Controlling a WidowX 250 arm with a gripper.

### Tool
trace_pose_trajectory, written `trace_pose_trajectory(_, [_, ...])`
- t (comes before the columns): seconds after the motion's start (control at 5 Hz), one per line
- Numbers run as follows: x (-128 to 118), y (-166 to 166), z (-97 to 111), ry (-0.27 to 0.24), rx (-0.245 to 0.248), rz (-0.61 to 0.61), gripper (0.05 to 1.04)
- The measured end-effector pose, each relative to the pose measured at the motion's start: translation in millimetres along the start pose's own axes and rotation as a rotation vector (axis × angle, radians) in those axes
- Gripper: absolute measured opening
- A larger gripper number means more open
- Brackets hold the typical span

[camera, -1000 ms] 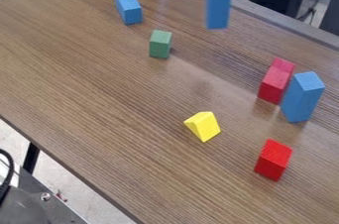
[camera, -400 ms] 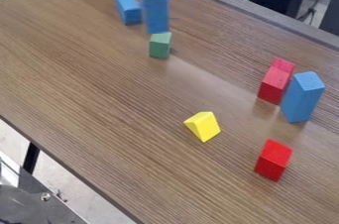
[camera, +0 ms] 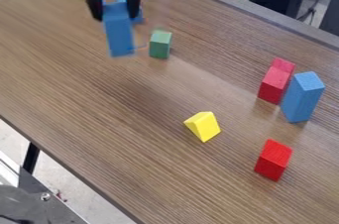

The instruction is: Put the blue rectangular block in the middle of the table

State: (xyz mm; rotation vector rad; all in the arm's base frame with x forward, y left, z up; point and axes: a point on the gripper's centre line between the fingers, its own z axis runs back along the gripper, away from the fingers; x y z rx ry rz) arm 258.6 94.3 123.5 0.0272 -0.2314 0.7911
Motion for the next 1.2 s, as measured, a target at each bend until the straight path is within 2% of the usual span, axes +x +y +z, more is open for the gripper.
trace_pose_trajectory(0.2, [-1.9,2.4,-19.3,-0.022,0.007,0.023,0.548])
trace_pose_trajectory(0.4, [-7.7,-0.1,-44.4,-0.039,-0.044,0.021,0.548])
trace_pose_trajectory(0.6, [-4.6,4.1,-53.2,-0.109,-0.038,0.022,0.601])
trace_pose_trajectory(0.8, [-11.1,7.7,-58.6,-0.083,-0.014,0.026,0.902])
trace_pose_trajectory(1.0, [-10.0,7.9,-56.1,-0.072,-0.015,0.041,1.000])
trace_pose_trajectory(1.2, [0.2,-2.1,-24.4,-0.108,-0.085,0.053,1.000])
